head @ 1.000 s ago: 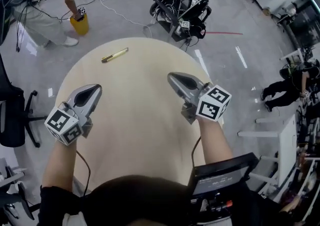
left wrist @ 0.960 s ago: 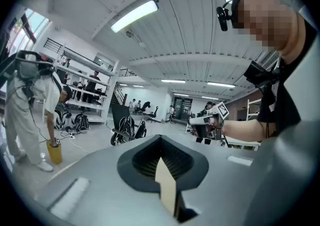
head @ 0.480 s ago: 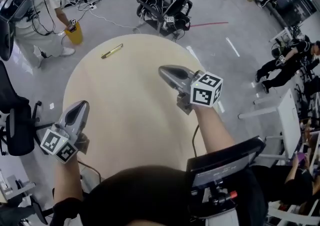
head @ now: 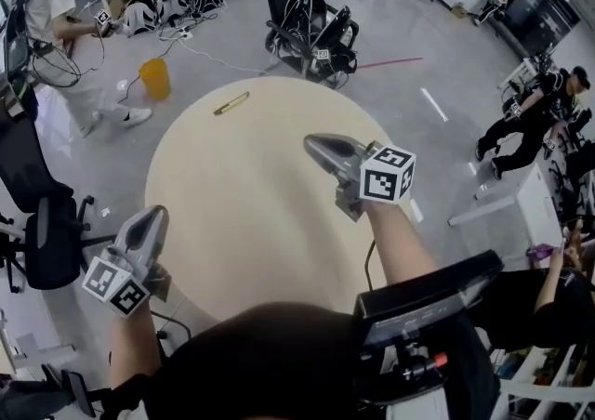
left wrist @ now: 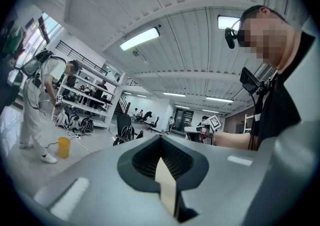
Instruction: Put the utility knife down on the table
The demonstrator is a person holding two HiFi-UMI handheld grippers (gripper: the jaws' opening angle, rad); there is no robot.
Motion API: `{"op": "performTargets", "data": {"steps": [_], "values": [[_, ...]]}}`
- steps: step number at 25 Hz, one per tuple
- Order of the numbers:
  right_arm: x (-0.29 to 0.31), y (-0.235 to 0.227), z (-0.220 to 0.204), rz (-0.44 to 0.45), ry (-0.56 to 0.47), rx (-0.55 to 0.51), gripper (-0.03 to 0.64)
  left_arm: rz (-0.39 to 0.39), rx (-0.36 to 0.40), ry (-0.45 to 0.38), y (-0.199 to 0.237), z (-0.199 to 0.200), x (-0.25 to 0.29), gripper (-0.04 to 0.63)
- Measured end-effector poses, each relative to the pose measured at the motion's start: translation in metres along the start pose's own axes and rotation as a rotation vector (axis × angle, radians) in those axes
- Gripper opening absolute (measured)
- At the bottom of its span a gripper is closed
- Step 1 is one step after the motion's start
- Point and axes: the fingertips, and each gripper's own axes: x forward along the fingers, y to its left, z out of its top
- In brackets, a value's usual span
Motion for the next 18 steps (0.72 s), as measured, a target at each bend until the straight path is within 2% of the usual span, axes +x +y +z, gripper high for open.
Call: {"op": "performTargets", "data": {"steps": [9, 18], "values": [[-0.004, 0.06, 0.009, -0.012, -0.024, -0.025, 0.014, 0.008, 0.022, -0.04, -0.006, 0.022, -0.07, -0.003], [-0.034, 0.1, 0.015, -0.013, -0.063, -0.035, 0.014, -0.003, 0.056, -0.042, -0.028, 0.037, -0.102, -0.003]]}}
